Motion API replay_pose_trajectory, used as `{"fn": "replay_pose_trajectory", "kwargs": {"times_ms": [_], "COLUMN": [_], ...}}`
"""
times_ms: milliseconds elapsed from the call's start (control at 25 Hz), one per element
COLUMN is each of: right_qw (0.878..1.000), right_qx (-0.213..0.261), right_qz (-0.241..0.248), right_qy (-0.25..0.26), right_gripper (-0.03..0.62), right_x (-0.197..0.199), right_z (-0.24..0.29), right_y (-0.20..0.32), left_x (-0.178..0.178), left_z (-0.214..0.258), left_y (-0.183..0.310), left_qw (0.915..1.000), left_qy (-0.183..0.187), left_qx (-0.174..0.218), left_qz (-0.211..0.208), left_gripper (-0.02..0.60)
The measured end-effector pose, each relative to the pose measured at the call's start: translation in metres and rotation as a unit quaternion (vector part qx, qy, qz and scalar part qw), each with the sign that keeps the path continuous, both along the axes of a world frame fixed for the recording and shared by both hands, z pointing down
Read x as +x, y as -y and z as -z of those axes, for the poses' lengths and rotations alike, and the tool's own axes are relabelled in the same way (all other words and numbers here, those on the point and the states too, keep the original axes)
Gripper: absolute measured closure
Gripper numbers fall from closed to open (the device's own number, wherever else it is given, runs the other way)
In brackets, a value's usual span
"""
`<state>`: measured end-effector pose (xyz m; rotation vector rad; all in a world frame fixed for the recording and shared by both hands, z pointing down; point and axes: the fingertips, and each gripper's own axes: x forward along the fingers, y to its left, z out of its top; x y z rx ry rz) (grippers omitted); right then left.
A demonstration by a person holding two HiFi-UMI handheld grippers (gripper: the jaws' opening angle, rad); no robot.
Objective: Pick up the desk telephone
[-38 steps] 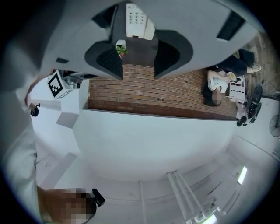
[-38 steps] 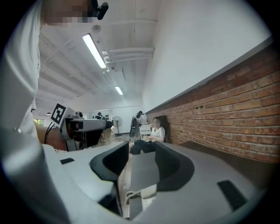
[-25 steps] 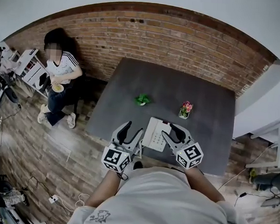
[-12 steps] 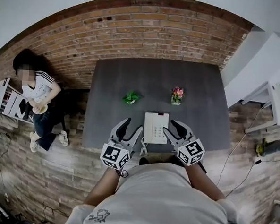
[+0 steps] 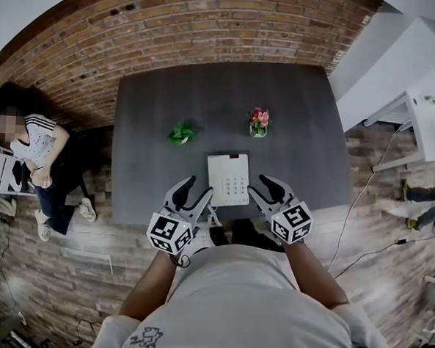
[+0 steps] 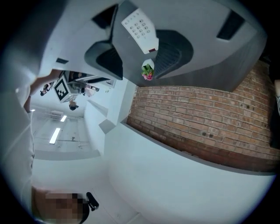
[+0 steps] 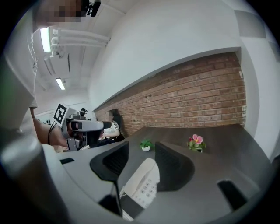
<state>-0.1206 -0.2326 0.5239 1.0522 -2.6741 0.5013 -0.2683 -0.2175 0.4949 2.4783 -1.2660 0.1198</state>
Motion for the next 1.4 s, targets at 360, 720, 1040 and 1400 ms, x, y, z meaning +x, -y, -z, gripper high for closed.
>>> {"fn": "replay_pose_trajectory", "kwargs": {"times_ms": [360, 720, 1040, 1400], "right_qw": [0.995, 0.98, 0.964, 0.948], "right_qx": [-0.086, -0.185, -0.252, -0.308], "right_qz": [0.034, 0.061, 0.074, 0.082], "right_qy": [-0.025, -0.04, -0.041, -0.023], "right_gripper": [0.401, 0.41, 0.431, 0.453], "right_x": [0.01, 0.015, 0.019, 0.019], "right_z": [-0.084, -0.166, -0.227, -0.264], "right_y": [0.018, 0.022, 0.024, 0.016], "left_x": [0.011, 0.02, 0.021, 0.019], "left_z": [-0.079, -0.156, -0.22, -0.264], "left_y": [0.016, 0.028, 0.034, 0.033], "left_qw": [0.9963, 0.9846, 0.9719, 0.956], "left_qy": [0.007, 0.001, -0.005, -0.06], "left_qx": [-0.082, -0.169, -0.228, -0.278], "left_qz": [-0.023, -0.046, -0.057, -0.07], "left_gripper": [0.337, 0.327, 0.31, 0.29]}}
